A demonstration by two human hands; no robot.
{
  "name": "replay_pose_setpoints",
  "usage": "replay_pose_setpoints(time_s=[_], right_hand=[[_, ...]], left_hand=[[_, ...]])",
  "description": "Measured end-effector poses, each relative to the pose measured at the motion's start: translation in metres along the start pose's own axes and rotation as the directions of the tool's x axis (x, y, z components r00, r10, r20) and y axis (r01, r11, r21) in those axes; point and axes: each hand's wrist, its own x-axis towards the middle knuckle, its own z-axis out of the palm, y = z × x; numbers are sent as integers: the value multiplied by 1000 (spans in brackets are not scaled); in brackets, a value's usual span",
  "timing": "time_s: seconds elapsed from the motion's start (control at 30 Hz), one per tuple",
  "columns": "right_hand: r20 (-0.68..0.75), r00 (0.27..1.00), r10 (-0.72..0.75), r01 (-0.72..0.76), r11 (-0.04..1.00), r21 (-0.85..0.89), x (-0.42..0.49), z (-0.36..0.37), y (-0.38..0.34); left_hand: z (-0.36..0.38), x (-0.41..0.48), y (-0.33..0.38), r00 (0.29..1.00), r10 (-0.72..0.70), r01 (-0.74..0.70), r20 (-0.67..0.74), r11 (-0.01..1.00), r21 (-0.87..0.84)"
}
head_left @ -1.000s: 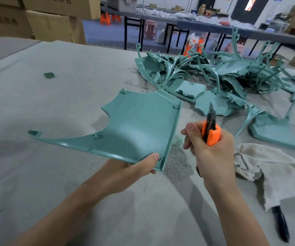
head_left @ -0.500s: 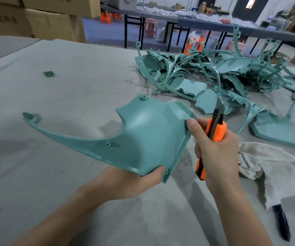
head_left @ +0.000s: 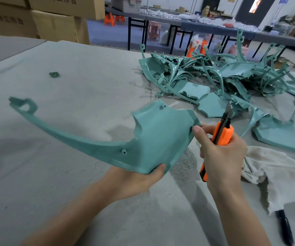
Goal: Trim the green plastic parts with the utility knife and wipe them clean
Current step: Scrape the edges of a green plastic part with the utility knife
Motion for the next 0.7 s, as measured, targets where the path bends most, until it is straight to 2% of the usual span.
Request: replay_pose_setpoints(time_s=[0.07, 0.17, 0.27, 0.37, 0.43, 0.5, 0.57, 0.63, 0.7], right_hand=[[6, 1000, 5, -5, 1000, -3, 0, 0, 1], [27, 999, 31, -31, 999, -17, 0, 1, 2], [27, 999, 26, -25, 999, -33, -1, 0, 3], [40, 999, -30, 32, 998, -46, -3, 0, 2], [128, 985, -114, 117, 993, -19, -8, 3, -3], [269, 943, -196, 200, 980, 15, -16, 7, -6], [377, 887, -266, 295, 955, -21, -24, 10, -6], [442, 847, -297, 378, 919, -108, -28, 12, -3], [487, 822, -295, 422, 890, -173, -30, 13, 1]], left_hand=[[-2, 2, 12, 990, 74, -90, -118, 986, -137], [-5, 4, 19, 943, 82, -207, -321, 903, -376], [-6, 8, 19, 910, 48, -239, -412, 873, -425], [-8, 12, 13, 851, 28, -223, -525, 923, -313], [-9, 13, 9, 821, 30, -194, -571, 954, -228], [-10, 15, 4, 816, 24, -138, -577, 978, -156], [-13, 19, -2, 810, 57, -85, -584, 996, -20], [-15, 19, -3, 803, 130, -65, -582, 989, 131], [-19, 19, -1, 804, 177, -82, -567, 979, 189]])
